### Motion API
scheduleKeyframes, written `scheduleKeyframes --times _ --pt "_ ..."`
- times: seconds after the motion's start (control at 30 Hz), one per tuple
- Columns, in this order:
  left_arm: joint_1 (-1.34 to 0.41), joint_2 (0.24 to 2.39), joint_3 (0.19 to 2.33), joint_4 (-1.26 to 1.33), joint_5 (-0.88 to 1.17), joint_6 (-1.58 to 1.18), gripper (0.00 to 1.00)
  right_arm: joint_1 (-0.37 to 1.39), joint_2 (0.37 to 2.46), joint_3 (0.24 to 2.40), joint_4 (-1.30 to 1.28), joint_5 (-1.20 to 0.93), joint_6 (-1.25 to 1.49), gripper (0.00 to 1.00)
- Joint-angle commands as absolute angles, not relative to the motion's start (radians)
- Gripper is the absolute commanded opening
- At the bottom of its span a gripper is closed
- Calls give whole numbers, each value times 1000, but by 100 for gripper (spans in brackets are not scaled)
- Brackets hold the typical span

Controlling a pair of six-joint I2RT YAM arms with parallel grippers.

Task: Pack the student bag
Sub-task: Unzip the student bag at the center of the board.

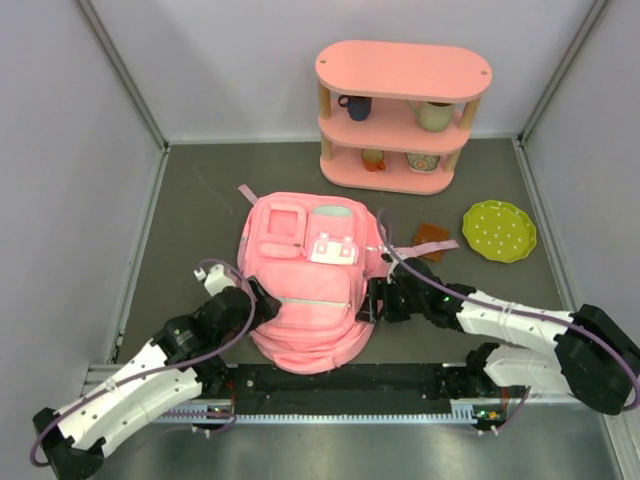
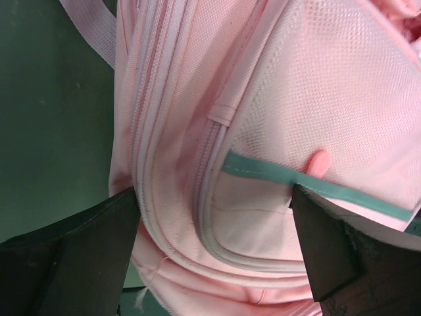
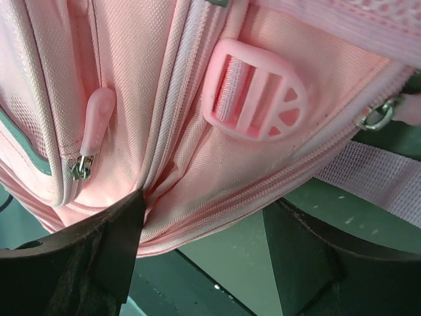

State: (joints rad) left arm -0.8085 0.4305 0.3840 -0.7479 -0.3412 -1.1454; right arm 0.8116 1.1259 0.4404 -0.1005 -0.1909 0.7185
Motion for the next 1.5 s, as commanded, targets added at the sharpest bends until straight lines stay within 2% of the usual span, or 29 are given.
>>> scheduleKeyframes --times 0.0,0.13,0.3,0.5,0.7,0.9,1.03,1.13,1.27,1.47 --pt "-776 557 483 -614 -410 -1023 98 902 1192 502 -12 -173 747 71" --pt "-715 681 529 -558 -347 -953 98 922 1193 508 -8 -144 764 70" --pt "-678 703 561 -520 -312 -874 98 923 1105 541 -92 -121 687 71" --pt "-641 654 566 -572 -288 -842 98 922 930 617 -199 -11 471 71" --pt "-641 569 546 -633 -267 -834 99 923 911 641 -198 5 258 70" --pt "-641 519 540 -690 -227 -816 98 923 963 608 -94 -74 31 72" --pt "-641 505 545 -716 -218 -807 98 923 936 528 78 -204 -264 72" --pt "-641 509 543 -716 -204 -802 98 920 931 465 221 -202 -356 72" --pt "-640 515 545 -721 -199 -792 98 920 1018 544 54 -282 -462 72" --pt "-643 506 540 -719 -193 -782 99 920 1083 506 183 -348 -500 68"
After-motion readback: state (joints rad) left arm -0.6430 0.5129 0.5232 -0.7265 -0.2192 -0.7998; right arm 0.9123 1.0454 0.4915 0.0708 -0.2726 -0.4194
